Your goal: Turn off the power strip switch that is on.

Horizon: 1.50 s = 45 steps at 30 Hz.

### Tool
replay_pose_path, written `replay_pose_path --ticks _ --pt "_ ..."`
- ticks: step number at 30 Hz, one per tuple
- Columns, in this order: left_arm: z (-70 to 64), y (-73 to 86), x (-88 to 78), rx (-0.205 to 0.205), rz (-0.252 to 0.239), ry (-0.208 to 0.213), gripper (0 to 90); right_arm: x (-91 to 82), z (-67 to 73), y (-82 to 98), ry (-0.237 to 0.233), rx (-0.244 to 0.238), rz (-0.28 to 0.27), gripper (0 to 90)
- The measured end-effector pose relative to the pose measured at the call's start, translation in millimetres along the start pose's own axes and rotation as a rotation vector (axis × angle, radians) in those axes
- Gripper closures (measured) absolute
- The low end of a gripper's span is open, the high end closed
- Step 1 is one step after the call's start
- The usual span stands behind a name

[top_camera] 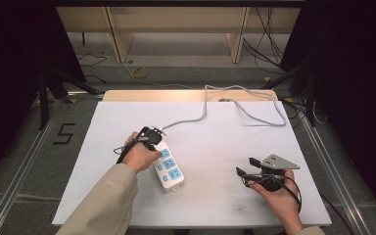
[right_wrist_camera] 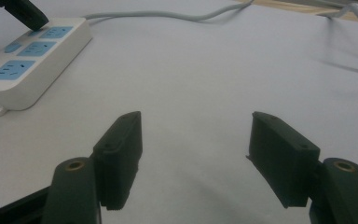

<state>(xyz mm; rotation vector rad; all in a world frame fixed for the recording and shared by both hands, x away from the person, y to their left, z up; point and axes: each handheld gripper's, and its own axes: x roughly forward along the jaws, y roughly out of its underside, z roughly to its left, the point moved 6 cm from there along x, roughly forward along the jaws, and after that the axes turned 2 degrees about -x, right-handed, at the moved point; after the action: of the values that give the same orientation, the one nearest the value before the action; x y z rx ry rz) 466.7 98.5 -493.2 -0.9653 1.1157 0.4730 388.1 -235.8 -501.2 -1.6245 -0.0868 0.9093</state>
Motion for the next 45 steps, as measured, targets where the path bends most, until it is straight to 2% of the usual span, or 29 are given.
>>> replay_pose_path --ticks 6,9,11,13,21,27,36,41,43,45 --pt "1.2 0.3 -0.6 -0.009 0.001 0.02 89.6 0.0 -0.2 -0.1 0.001 0.0 0.0 35.8" --pt "-4.0 -0.6 -1.6 -0.028 -0.009 0.062 89.6 0.1 -0.1 0.0 -0.001 -0.001 0.002 35.7" --pt "-4.3 -0.7 -1.9 -0.015 -0.002 0.052 89.6 0.4 -0.1 -0.1 0.0 0.001 0.001 35.8" --pt "-3.9 -1.0 -1.6 -0.021 -0.002 0.053 89.6 0.1 0.0 -0.1 0.0 0.0 0.001 35.8" --pt "-4.2 -0.7 -1.3 -0.002 0.001 0.024 89.7 -0.1 0.1 -0.2 0.001 -0.001 0.0 35.7" --pt "-3.4 -0.6 -1.1 -0.026 -0.001 0.04 89.7 0.1 0.2 -0.2 0.002 -0.004 0.002 35.7" --pt "-4.4 -0.3 -1.3 -0.015 0.0 0.022 89.7 -0.1 0.2 -0.2 0.002 -0.004 0.002 35.7" --pt "-3.9 0.2 -1.6 -0.022 0.009 0.022 89.7 -0.4 0.0 -0.3 0.003 -0.003 0.001 35.7" --pt "-1.1 2.8 -2.3 0.0 0.031 -0.003 89.8 -0.4 0.0 -0.3 0.003 -0.003 0.001 35.8" --pt "-0.7 3.5 -2.1 -0.012 0.012 0.011 89.7 -0.1 0.0 -0.2 0.002 -0.004 0.002 35.7"
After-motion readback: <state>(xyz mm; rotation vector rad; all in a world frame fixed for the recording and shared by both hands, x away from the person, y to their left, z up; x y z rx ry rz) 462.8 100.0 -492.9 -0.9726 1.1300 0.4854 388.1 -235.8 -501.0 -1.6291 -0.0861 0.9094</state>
